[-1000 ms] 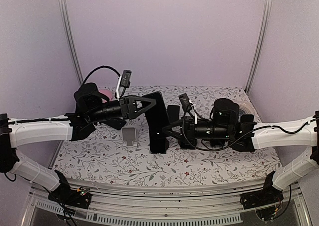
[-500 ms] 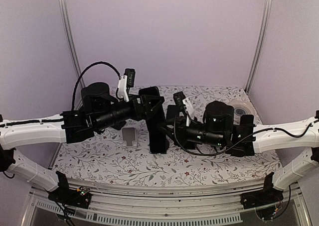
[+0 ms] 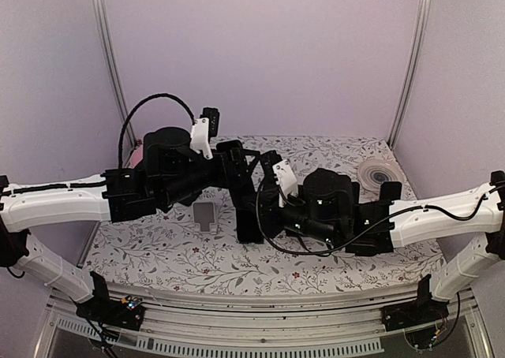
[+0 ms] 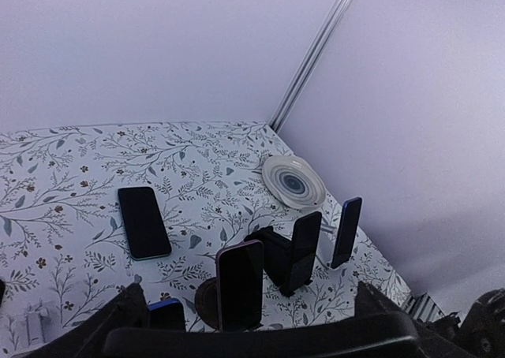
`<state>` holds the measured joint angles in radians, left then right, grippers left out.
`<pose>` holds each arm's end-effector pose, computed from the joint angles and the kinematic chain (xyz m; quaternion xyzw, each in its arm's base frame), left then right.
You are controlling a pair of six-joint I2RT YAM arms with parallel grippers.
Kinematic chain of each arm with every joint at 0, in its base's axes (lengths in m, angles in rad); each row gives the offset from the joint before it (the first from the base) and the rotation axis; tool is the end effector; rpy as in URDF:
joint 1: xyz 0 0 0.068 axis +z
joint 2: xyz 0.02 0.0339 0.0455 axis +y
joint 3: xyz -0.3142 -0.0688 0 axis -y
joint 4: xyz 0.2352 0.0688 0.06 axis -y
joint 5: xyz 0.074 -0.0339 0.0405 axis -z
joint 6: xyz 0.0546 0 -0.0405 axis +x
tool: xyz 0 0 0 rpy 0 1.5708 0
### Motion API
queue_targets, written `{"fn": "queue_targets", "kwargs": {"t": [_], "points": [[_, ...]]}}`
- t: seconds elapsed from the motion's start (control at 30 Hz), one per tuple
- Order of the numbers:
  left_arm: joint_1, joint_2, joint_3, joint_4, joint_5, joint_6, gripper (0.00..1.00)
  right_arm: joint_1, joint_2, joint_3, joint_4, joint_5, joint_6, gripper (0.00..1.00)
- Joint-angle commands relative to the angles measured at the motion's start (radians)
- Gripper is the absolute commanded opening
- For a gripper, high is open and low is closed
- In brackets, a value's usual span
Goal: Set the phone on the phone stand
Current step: Pass from the right arm to the left
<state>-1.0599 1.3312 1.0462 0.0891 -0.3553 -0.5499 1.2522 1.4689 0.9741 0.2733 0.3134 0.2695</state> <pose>0.1685 -0.2618 0.3858 0.0834 0.7644 -0.3555 0.5314 0.1245 0.3237 0.3395 -0.2780 0.7261 0.3372 0.5309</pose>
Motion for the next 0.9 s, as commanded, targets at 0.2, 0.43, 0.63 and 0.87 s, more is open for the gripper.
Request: {"fn": "queue_targets", "kwargs": {"t": [0.2, 0.43, 0.63, 0.87], "points": [[-0.014, 0.012, 0.018, -0.011, -0.027, -0.006, 0.74, 0.024, 0.006, 0.055, 0.049, 0.080, -0.040, 0.02], [-0.015, 0.014, 0.018, 0.000, -0.013, -0.002, 0.55, 0.026, 0.007, 0.055, 0.047, 0.080, -0.044, 0.02], [-0.014, 0.007, 0.009, 0.010, -0.006, -0.003, 0.40, 0.026, 0.008, 0.055, 0.047, 0.076, -0.044, 0.02], [-0.014, -0.008, -0.005, 0.027, -0.007, -0.012, 0.26, 0.026, 0.009, 0.055, 0.046, 0.069, -0.044, 0.03]]}}
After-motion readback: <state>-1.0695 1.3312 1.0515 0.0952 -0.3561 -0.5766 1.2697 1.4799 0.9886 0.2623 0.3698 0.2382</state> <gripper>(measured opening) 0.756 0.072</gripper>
